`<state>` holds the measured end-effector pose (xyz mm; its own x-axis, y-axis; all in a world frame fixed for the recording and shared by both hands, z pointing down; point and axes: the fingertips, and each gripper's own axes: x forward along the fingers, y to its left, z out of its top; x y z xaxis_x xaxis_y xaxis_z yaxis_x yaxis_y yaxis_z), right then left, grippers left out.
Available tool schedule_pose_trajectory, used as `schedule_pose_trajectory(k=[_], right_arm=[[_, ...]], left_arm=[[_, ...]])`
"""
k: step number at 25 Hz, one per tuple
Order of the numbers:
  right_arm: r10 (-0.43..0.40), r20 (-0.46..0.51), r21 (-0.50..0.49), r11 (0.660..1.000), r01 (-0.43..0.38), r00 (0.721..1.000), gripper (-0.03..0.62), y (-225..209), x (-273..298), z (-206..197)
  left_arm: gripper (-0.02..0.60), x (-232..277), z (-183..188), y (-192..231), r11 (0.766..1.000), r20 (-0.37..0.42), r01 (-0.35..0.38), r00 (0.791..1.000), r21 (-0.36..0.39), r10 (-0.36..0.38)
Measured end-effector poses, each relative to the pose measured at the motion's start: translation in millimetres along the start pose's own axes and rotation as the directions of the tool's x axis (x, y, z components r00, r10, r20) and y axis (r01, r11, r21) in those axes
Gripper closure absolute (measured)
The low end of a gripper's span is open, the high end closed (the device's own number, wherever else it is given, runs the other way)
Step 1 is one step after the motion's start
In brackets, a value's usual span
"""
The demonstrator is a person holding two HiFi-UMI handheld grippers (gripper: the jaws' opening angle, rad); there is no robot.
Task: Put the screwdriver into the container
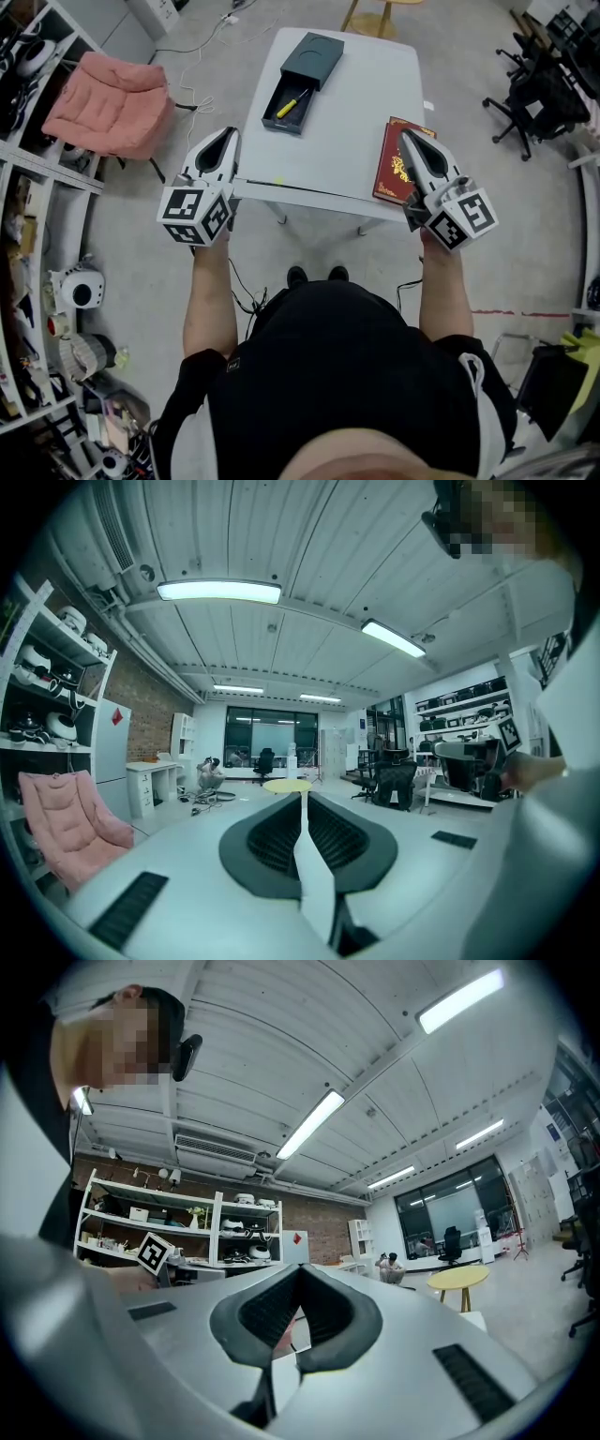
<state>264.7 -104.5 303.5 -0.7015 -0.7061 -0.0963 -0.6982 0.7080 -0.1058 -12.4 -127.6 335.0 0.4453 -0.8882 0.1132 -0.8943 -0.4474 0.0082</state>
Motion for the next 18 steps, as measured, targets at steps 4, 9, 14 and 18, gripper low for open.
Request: schedule_pose_trajectory(k=[4, 9, 14, 18], right_arm=[[0.001, 0.001, 0.006, 1.000, -0.001, 1.000, 0.565, 1.4, -1.8, -1.4], [0.000, 0.003, 0.009, 1.000, 0.000, 1.000, 0.565, 1.7, -0.9, -2.3], [0.003, 0.001, 0.006, 1.000, -0.003, 1.000, 0.565, 5.3, 2.5, -1.1], [0.003, -0.001, 0.005, 1.000, -0.003, 1.000, 0.565, 8.3, 7.1, -2.2]], left_arm=[[0.548, -1.8, -1.8, -1.7, 1.000, -0.001, 0.001, 1.000, -0.003, -0.001], [0.548, -1.2, -3.7, -2.0, 1.000, -0.002, 0.007, 1.000, -0.005, -0.007], [0.548, -1.9, -3.8, 0.6, 1.000, -0.001, 0.012, 1.000, -0.012, -0.012], [0.548, -2.3, -4.0, 5.7, 1.000, 0.001, 0.014, 1.000, -0.017, -0.014]])
